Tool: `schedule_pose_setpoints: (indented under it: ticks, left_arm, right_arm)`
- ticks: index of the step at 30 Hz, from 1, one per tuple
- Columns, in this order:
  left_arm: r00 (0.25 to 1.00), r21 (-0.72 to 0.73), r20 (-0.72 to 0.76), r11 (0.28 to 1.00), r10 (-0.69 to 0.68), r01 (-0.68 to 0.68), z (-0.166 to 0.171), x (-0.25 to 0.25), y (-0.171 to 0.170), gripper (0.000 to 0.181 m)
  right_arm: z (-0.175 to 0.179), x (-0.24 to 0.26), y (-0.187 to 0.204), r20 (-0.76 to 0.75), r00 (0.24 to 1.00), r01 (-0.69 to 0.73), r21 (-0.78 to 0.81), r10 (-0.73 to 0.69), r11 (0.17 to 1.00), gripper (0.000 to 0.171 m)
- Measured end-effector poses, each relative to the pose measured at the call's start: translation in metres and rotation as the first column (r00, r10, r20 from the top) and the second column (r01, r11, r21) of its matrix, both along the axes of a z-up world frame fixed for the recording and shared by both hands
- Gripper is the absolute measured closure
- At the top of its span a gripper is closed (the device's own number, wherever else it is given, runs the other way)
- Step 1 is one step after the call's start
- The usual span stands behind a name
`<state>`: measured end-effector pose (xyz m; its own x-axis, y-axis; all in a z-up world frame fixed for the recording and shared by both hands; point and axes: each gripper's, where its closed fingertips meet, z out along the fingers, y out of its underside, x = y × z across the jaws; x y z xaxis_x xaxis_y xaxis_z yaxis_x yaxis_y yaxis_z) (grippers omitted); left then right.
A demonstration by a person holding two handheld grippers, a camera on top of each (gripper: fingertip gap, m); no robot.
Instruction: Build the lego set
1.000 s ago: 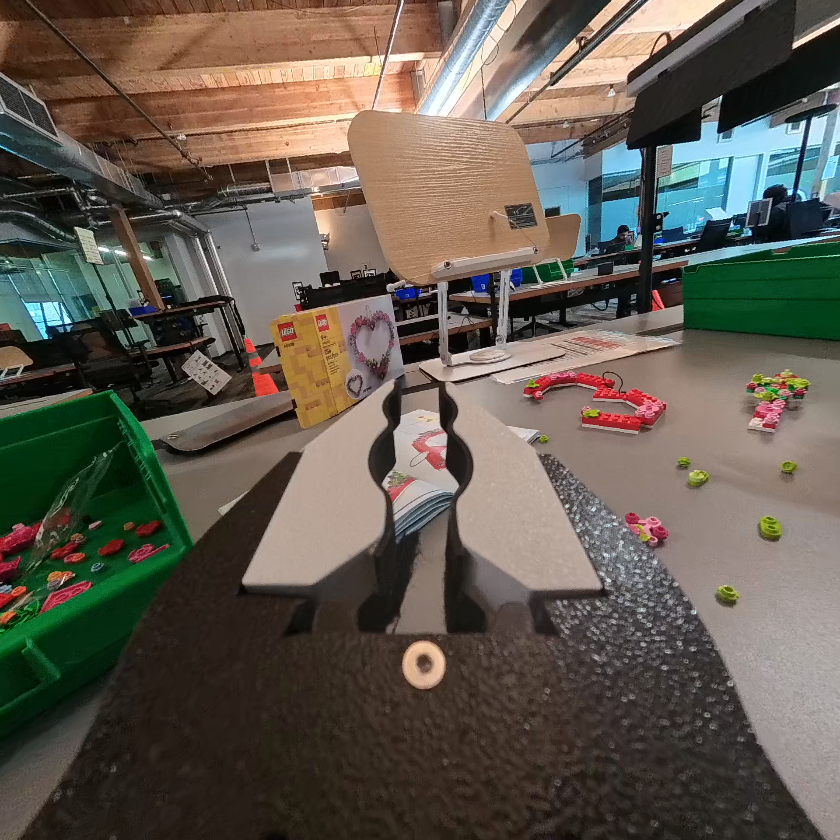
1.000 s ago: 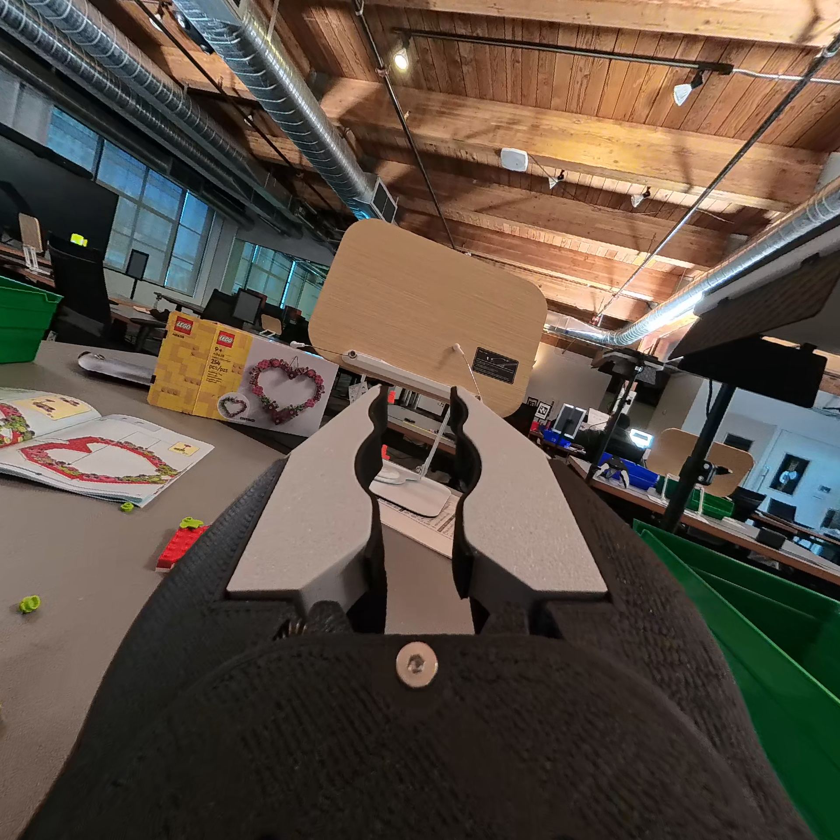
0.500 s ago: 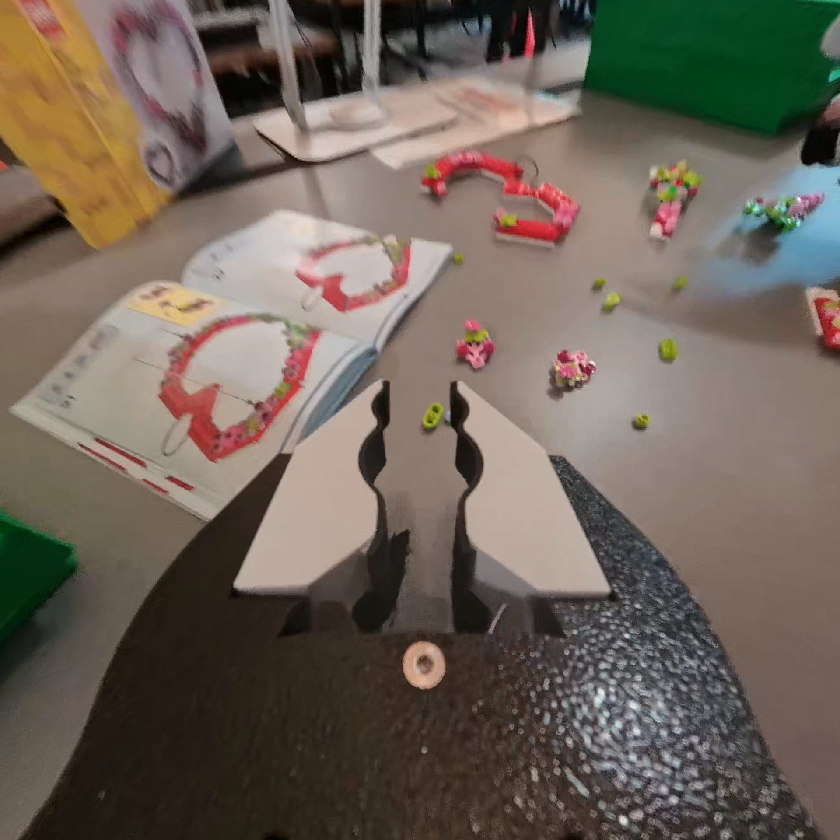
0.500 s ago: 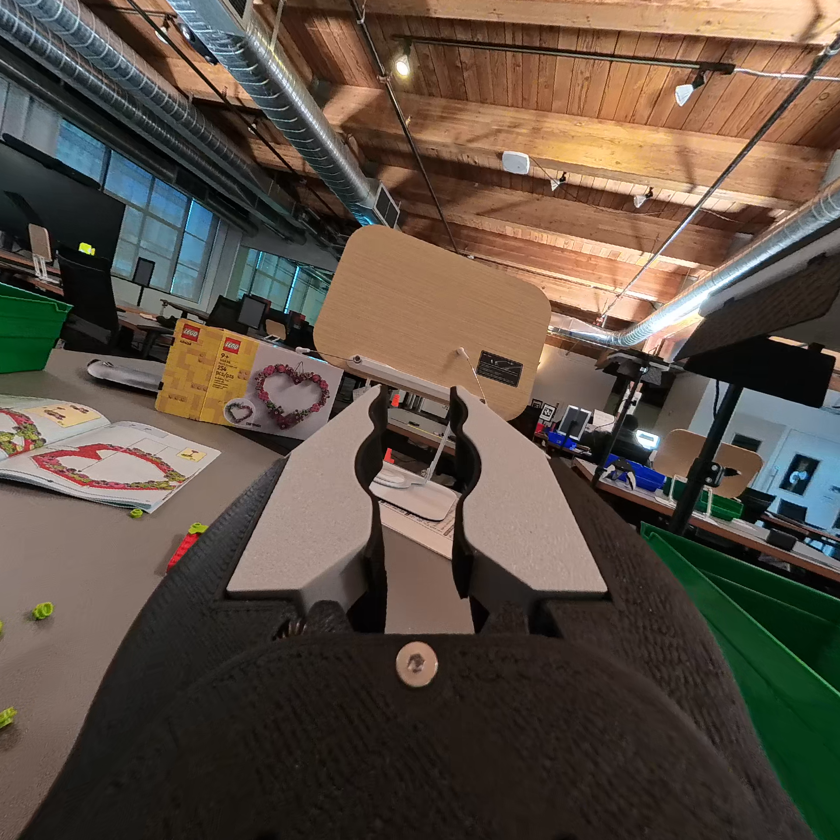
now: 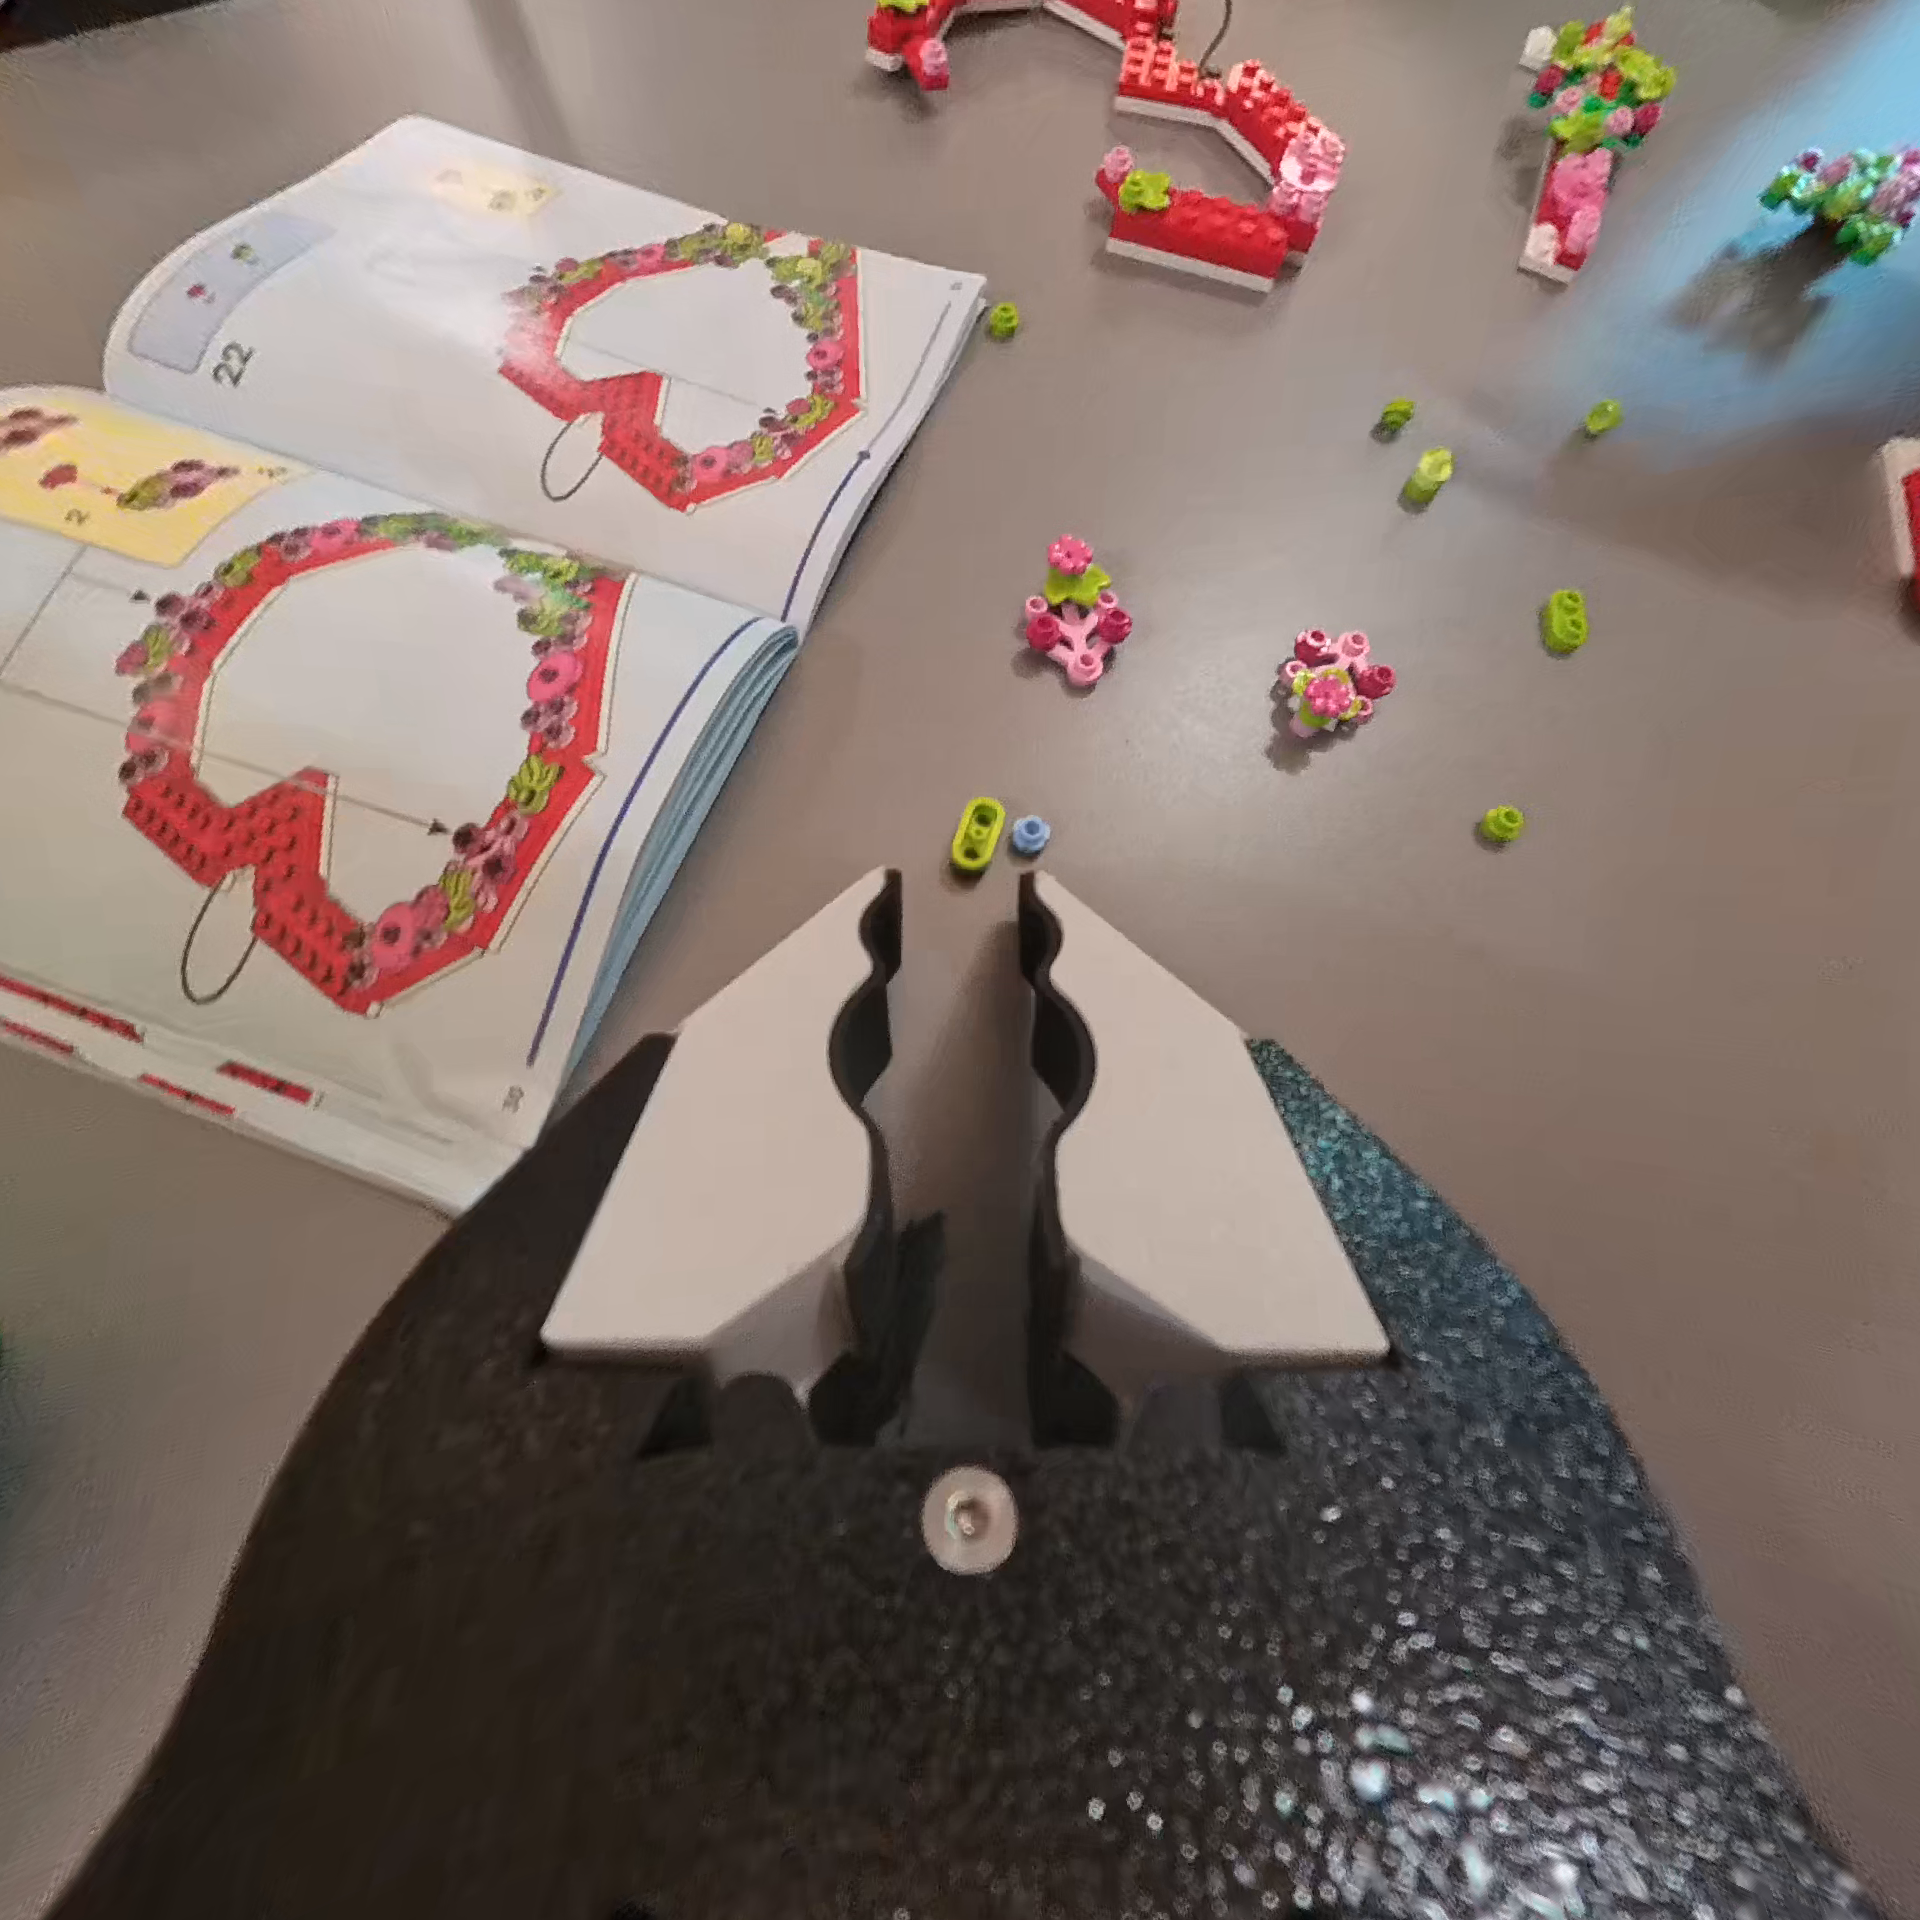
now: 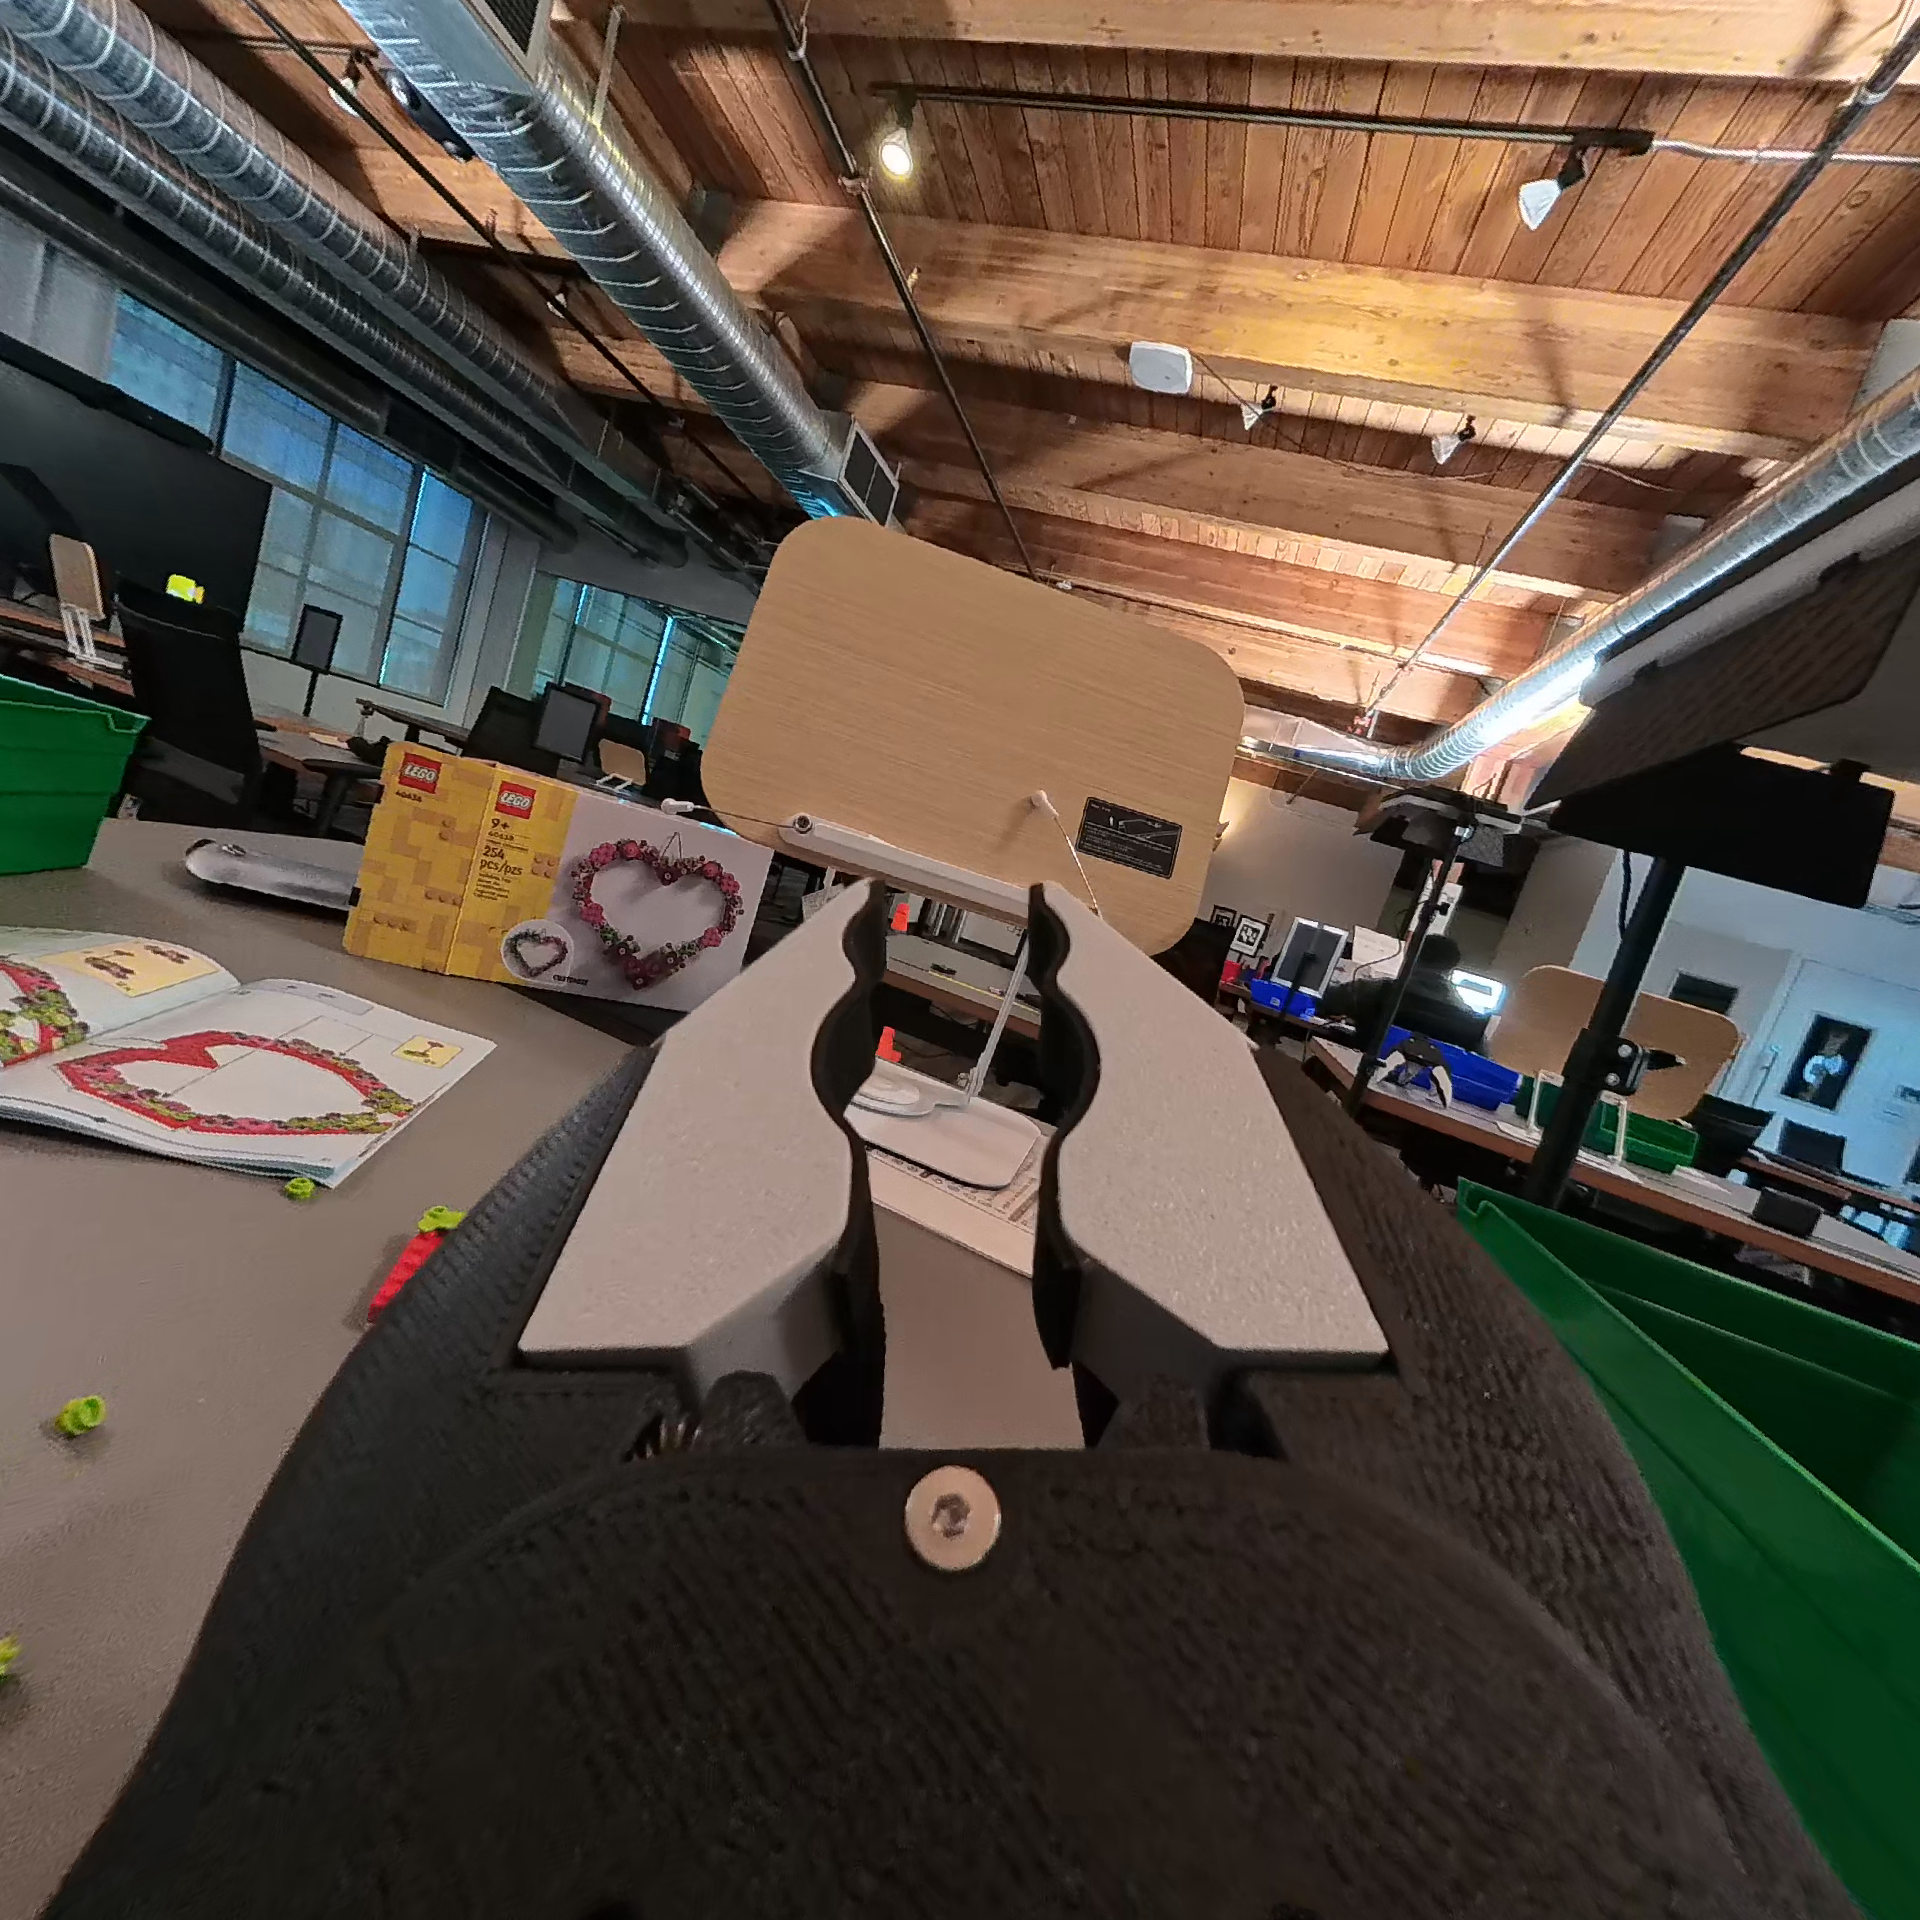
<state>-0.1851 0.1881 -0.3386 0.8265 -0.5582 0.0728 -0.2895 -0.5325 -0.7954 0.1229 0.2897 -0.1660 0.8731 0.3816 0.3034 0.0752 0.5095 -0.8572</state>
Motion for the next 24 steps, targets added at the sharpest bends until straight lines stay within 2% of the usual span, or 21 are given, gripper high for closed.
schedule_pose_setpoints:
  ticks: [14,16,17,18,20,22,24]
  left_arm:
    - [0.995,0.018,-0.056,0.996,-0.081,0.082,-0.003,0.013,0.008,0.175]
    - [0.998,0.056,-0.004,0.997,-0.056,0.057,0.007,0.017,0.012,0.175]
    - [0.993,0.107,0.096,0.993,-0.066,0.056,0.023,0.027,0.014,0.176]
    - [0.963,0.153,0.25,0.986,-0.098,0.061,0.046,0.042,0.013,0.176]
    - [0.809,0.214,0.557,0.974,-0.187,0.078,0.095,0.071,0.006,0.176]
    - [0.636,0.234,0.731,0.966,-0.247,0.107,0.124,0.095,-0.003,0.176]
    - [0.513,0.208,0.822,0.969,-0.247,0.132,0.134,0.115,-0.008,0.176]
  right_arm:
    - [-0.006,-0.009,0.001,0.038,0.999,-0.026,-0.012,0.026,1.0,0.145]
    - [-0.005,-0.019,-0.007,0.089,0.994,-0.063,0.021,0.061,0.998,0.144]
    - [-0.004,-0.027,-0.013,0.128,0.989,-0.087,0.045,0.08,0.995,0.145]
    - [-0.004,-0.035,-0.02,0.163,0.983,-0.101,0.069,0.089,0.992,0.149]
    - [-0.003,-0.059,-0.04,0.223,0.961,-0.195,0.115,0.166,0.974,0.155]
    - [-0.008,-0.092,-0.071,0.277,0.899,-0.379,0.105,0.339,0.919,0.153]
    - [-0.01,-0.118,-0.1,0.285,0.819,-0.537,0.077,0.497,0.84,0.148]
